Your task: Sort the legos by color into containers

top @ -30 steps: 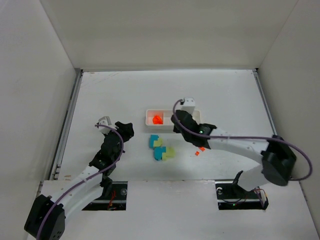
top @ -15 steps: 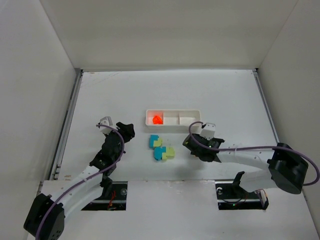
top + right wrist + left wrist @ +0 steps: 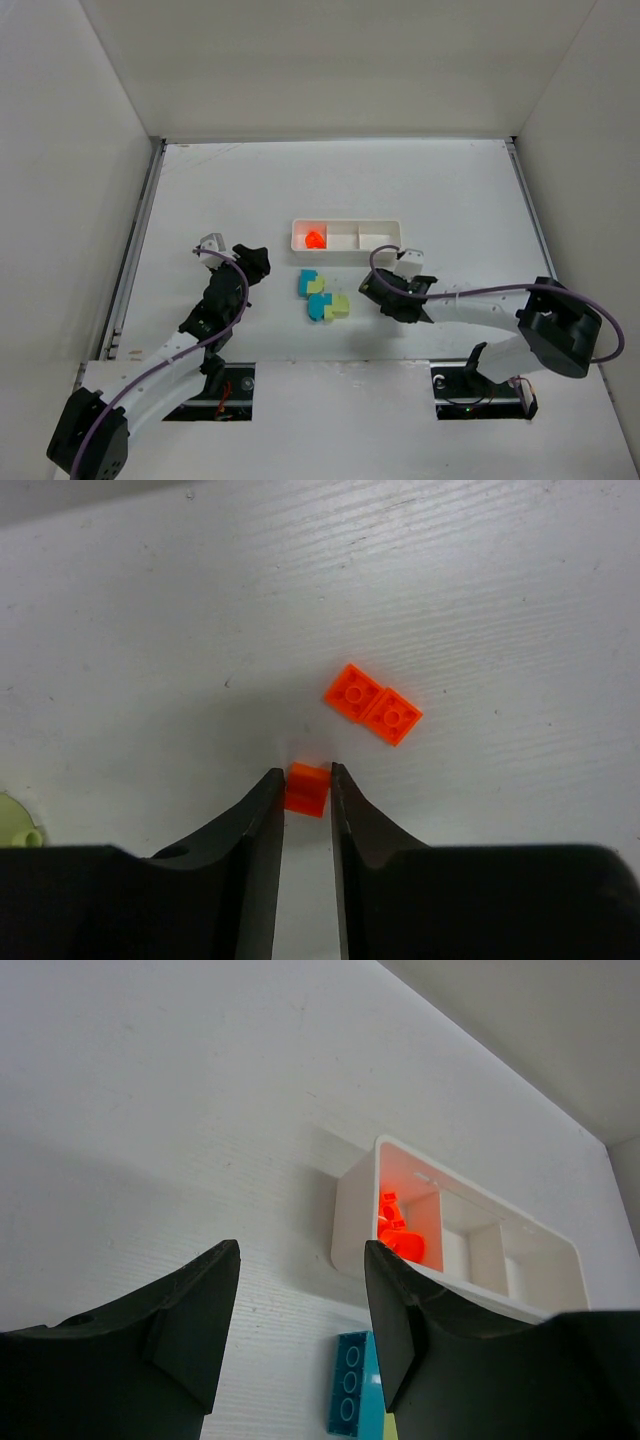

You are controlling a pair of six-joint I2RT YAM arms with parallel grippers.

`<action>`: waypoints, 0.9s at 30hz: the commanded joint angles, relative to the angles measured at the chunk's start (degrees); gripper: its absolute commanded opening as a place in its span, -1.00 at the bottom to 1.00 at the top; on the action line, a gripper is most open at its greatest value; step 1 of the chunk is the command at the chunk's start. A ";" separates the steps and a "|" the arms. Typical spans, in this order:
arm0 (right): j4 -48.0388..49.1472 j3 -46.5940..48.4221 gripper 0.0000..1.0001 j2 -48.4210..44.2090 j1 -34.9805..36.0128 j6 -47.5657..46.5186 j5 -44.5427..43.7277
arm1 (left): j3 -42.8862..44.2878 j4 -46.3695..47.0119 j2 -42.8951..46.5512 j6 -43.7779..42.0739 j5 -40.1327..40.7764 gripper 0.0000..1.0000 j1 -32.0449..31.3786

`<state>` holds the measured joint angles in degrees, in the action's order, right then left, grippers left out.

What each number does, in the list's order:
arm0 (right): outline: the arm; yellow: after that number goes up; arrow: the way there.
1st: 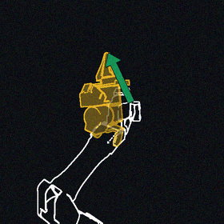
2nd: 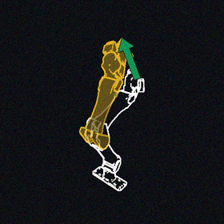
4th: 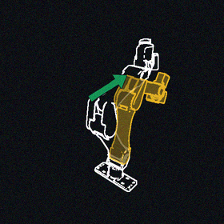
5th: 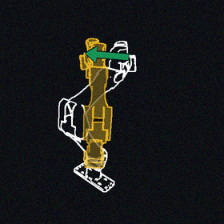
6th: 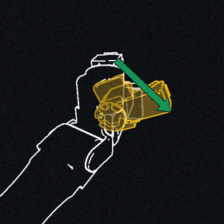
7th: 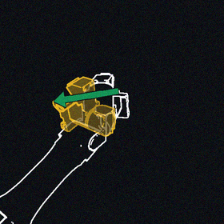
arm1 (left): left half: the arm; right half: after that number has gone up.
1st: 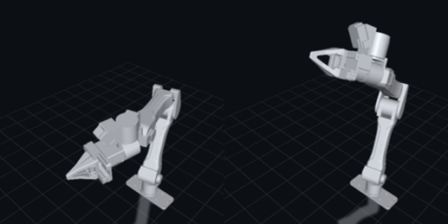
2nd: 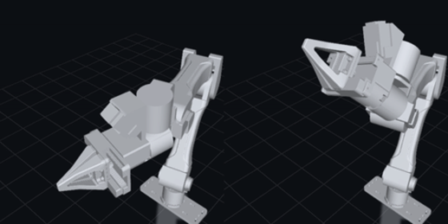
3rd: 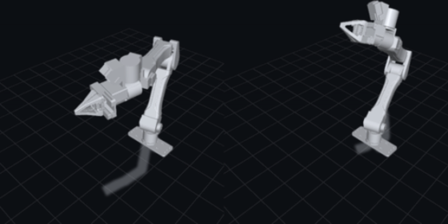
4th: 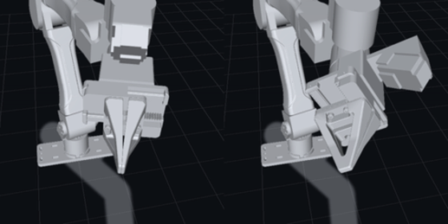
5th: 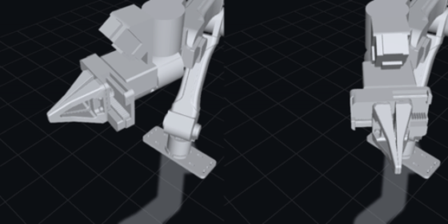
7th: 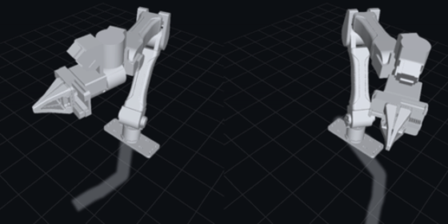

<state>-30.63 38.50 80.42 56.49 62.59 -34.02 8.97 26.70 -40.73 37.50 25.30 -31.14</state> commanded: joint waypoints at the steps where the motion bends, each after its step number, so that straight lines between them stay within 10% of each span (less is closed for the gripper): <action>1: 2.16 1.66 -0.54 1.05 1.12 0.70 0.54 | 0.17 1.69 0.39 -0.67 0.28 0.01 -0.28; 11: 2.41 10.70 -0.64 -0.98 5.95 -6.24 -5.35 | 0.17 1.78 0.21 -0.76 0.36 0.01 -0.37; 27: 23.95 43.32 -0.59 26.53 -0.19 -29.54 1.94 | 0.08 1.34 0.48 -0.76 0.45 0.01 -0.37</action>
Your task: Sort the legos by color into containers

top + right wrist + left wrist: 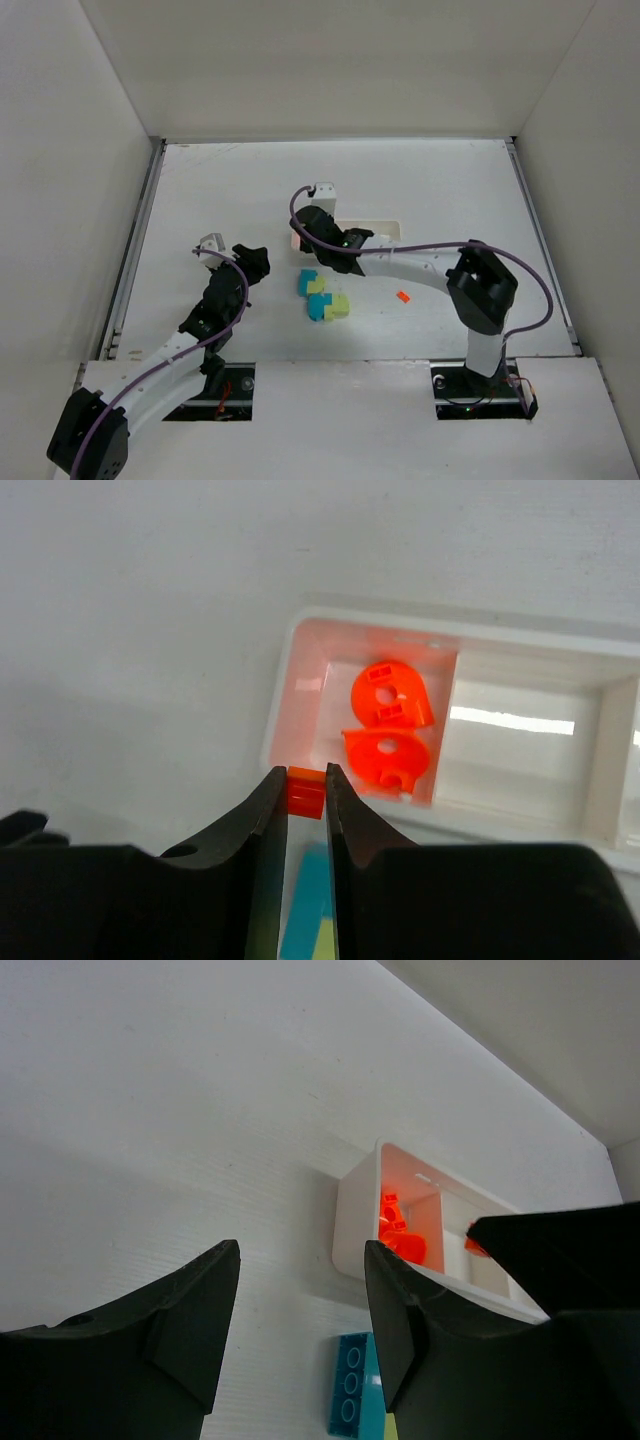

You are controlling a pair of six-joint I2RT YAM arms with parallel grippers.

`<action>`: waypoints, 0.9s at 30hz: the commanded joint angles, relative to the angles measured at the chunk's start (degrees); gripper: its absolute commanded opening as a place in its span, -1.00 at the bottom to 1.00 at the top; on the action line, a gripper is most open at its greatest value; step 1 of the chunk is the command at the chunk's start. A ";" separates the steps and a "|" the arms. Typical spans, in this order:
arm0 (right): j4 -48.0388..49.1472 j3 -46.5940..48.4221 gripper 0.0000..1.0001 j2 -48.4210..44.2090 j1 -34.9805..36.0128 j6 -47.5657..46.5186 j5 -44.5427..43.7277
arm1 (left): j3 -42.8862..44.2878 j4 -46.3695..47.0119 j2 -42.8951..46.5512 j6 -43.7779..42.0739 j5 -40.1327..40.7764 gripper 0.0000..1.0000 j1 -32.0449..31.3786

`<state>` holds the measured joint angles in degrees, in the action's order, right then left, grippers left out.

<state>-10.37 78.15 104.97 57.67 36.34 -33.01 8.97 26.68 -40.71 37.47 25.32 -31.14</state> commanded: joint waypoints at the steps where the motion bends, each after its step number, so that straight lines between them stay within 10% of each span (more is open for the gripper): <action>1: 3.78 4.63 -0.52 2.95 -1.64 -3.38 0.85 | 0.08 1.36 0.37 -0.74 0.43 0.01 -0.37; 11: 5.71 0.36 -0.06 -2.38 -3.39 -3.20 0.76 | 0.08 1.62 0.19 -0.38 0.08 0.02 -0.37; 22: -5.69 -36.46 -0.62 -31.56 -11.83 11.11 -4.16 | -0.10 1.80 0.37 -0.12 0.08 0.02 -0.46; 27: -10.55 -44.48 -0.02 -36.50 -13.33 14.11 -0.04 | 0.08 1.89 0.10 -0.03 0.25 0.02 -0.99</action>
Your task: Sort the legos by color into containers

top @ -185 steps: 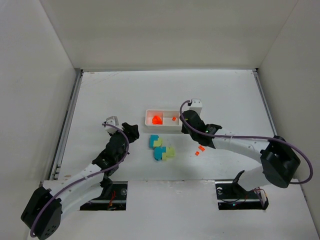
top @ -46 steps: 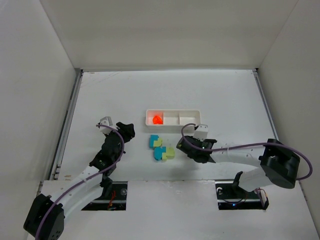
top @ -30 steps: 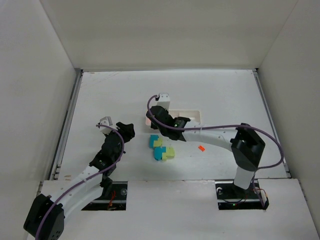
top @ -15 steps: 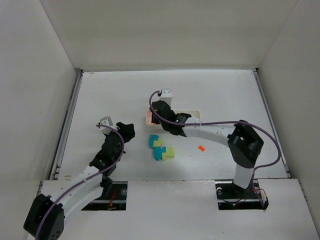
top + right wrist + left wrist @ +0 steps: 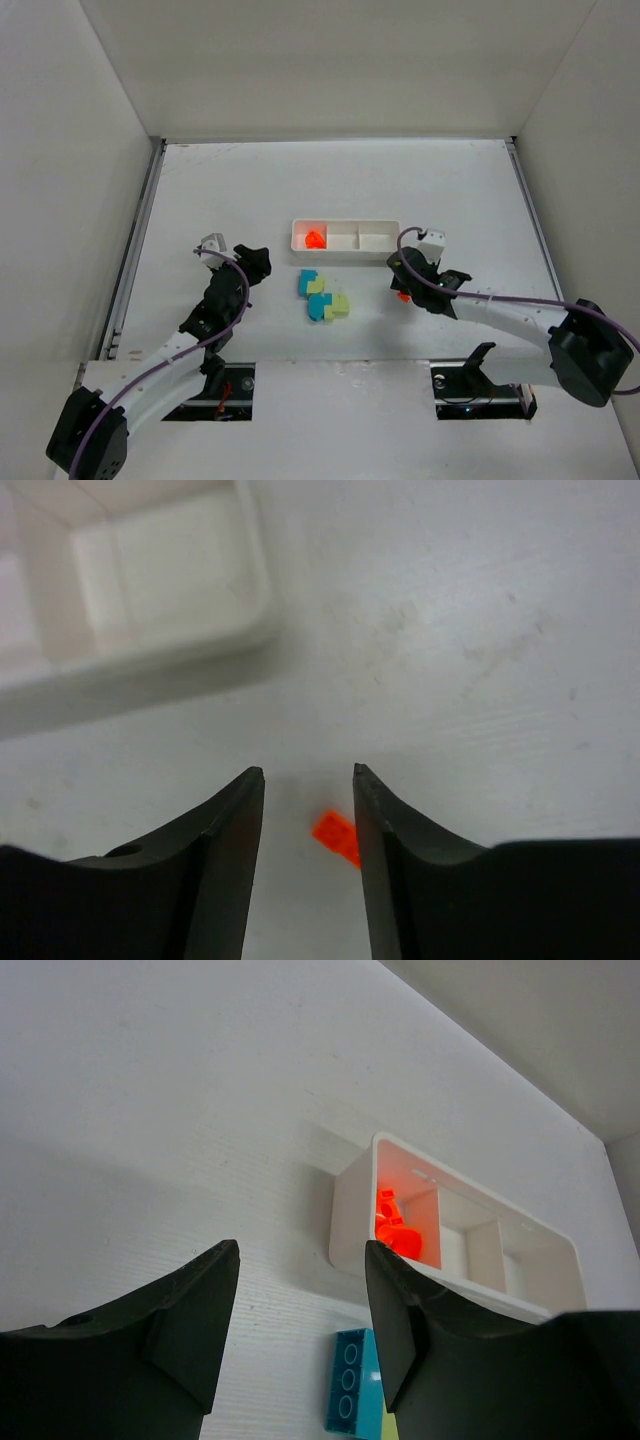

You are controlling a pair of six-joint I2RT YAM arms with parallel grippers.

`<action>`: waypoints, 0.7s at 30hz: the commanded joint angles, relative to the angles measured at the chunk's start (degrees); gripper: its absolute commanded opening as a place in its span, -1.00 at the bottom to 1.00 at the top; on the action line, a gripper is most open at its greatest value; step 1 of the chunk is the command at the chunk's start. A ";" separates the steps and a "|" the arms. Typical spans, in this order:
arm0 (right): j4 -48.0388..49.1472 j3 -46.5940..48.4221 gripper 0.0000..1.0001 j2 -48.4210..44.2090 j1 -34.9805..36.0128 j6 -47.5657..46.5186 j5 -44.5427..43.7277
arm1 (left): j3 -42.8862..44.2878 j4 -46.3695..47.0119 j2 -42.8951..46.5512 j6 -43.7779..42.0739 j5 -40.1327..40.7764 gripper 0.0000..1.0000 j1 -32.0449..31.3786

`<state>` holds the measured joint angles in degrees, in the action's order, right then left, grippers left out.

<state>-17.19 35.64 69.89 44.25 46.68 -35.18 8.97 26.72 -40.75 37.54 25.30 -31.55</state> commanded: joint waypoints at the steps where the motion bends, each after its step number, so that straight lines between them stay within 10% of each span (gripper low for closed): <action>1: -3.29 -2.50 0.09 -1.25 0.18 3.51 3.18 | 0.08 1.84 0.06 -0.18 0.36 0.02 -0.57; 21: -4.08 4.35 0.10 9.56 -1.41 -4.14 15.13 | 0.08 1.93 -0.12 -0.54 0.36 0.02 -0.40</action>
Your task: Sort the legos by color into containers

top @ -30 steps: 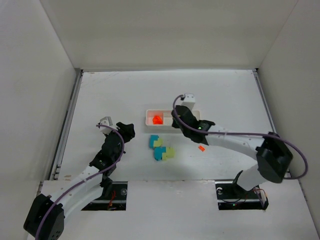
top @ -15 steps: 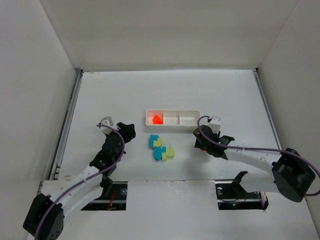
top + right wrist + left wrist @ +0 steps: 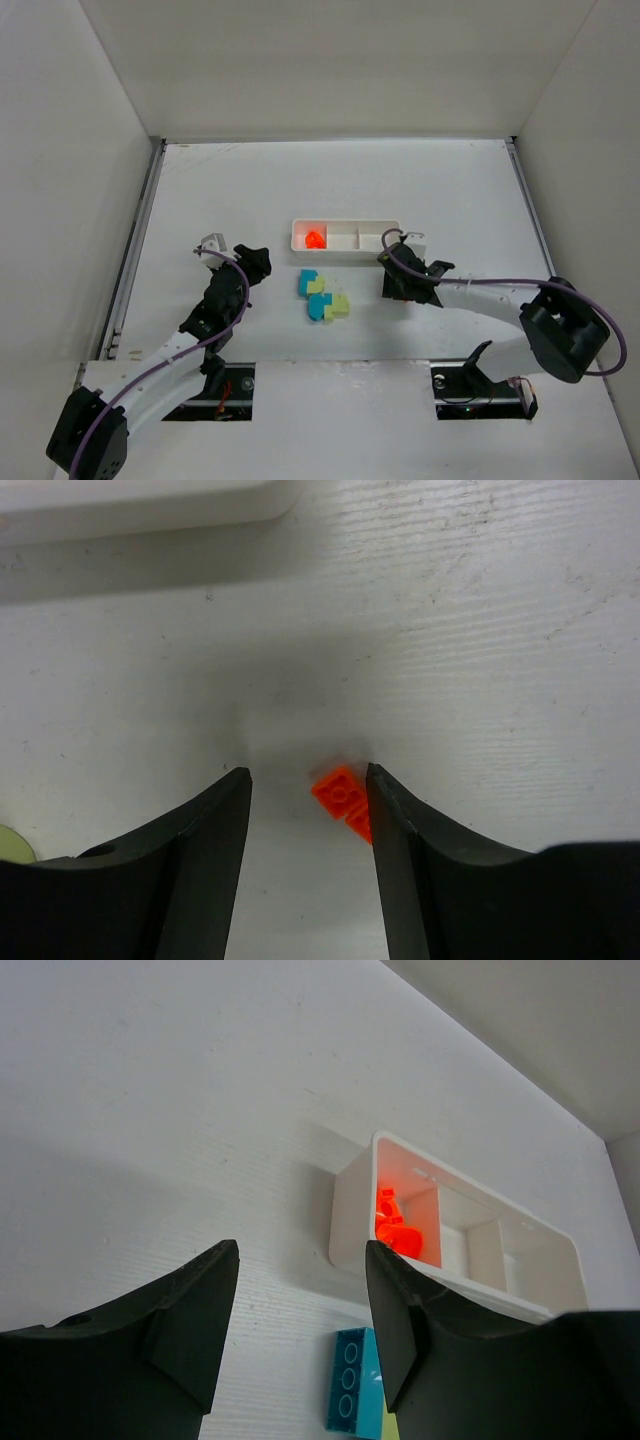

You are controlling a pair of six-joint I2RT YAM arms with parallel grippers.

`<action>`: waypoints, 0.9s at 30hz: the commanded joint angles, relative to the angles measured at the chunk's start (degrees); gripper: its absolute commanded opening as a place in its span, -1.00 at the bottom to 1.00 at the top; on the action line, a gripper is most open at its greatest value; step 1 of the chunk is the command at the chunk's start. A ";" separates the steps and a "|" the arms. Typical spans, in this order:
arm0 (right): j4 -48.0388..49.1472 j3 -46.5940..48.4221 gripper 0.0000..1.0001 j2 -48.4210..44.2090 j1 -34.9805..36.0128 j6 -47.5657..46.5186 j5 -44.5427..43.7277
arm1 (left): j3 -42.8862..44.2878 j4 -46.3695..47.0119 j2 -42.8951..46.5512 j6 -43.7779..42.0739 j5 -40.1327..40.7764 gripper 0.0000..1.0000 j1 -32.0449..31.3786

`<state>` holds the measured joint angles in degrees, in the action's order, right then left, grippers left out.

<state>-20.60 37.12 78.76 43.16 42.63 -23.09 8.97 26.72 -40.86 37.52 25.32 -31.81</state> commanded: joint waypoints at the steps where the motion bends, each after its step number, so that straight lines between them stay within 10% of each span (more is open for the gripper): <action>1: -0.76 2.95 0.05 0.87 -0.31 0.08 3.75 | 0.08 1.93 0.17 -0.52 0.26 0.02 -0.05; 27: -5.50 9.62 -0.71 4.04 10.49 3.43 -9.34 | -0.01 1.93 0.17 -0.52 0.43 0.02 -0.22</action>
<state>-24.45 43.68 85.80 51.68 45.50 -29.65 8.97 26.70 -40.75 37.52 25.32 -31.79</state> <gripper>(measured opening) 0.224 0.510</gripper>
